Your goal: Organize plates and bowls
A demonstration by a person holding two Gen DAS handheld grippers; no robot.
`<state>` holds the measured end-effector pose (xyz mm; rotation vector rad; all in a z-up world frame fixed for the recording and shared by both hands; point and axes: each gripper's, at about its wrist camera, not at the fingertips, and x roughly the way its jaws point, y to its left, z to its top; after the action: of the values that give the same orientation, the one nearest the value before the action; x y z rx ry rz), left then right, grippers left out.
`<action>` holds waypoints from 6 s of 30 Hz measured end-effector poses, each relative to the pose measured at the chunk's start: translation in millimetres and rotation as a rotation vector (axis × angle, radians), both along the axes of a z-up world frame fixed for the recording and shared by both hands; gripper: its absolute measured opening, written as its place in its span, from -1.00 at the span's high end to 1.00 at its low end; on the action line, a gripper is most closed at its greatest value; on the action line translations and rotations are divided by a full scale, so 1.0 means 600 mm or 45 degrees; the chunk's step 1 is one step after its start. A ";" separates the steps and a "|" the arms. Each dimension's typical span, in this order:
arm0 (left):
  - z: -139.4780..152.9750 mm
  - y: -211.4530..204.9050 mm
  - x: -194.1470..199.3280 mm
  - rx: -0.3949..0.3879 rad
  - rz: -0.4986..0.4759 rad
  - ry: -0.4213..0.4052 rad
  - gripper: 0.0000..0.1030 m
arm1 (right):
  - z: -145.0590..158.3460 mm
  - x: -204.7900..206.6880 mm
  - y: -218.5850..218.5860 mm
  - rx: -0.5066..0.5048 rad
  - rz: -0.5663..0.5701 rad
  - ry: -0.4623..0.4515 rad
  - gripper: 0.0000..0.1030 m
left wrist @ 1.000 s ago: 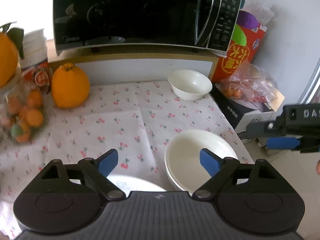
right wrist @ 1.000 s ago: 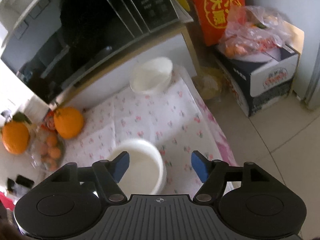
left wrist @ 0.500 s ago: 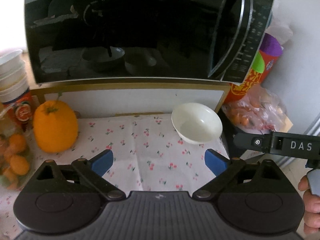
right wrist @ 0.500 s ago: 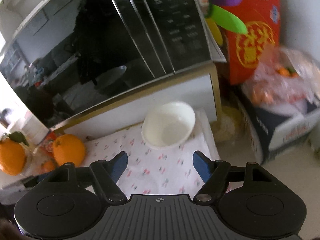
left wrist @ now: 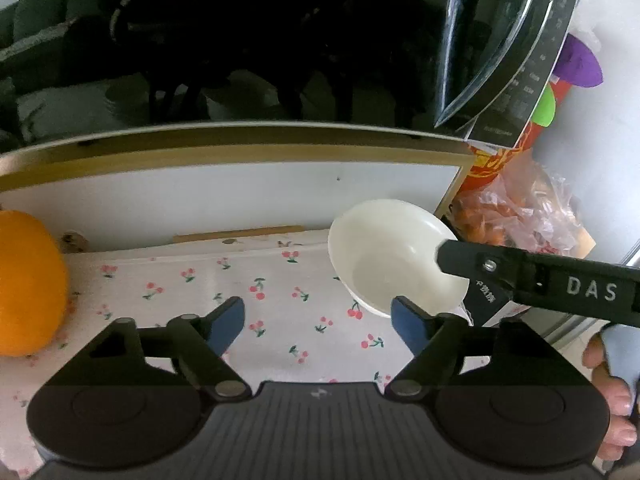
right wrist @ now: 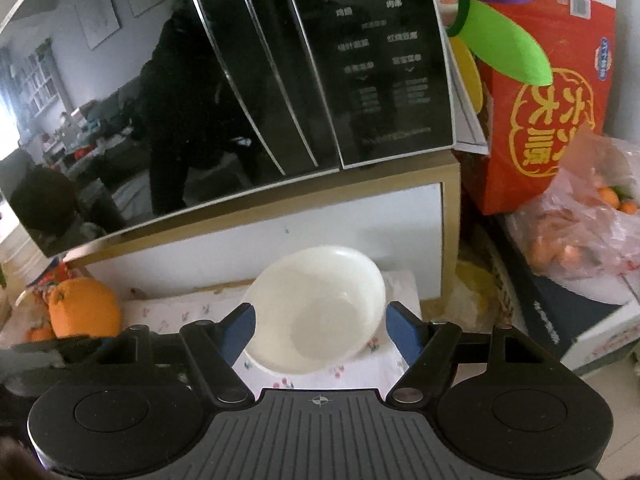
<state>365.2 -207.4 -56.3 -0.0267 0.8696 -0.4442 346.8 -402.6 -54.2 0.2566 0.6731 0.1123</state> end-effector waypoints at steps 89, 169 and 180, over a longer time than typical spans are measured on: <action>0.135 0.109 -0.225 -0.112 -0.011 0.006 0.62 | 0.132 -0.237 0.140 -0.171 0.030 0.038 0.56; 0.009 0.033 -0.320 0.261 -0.462 -0.208 -0.99 | -0.016 -0.296 0.083 0.006 -0.014 0.168 -0.68; -0.011 0.019 -0.312 0.321 -0.481 -0.196 -0.97 | -0.045 -0.289 0.064 0.138 -0.123 0.173 -0.67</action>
<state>177.8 -196.0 -63.0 0.4048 0.7741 -0.6764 173.7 -364.1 -81.2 0.4032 0.7894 0.0394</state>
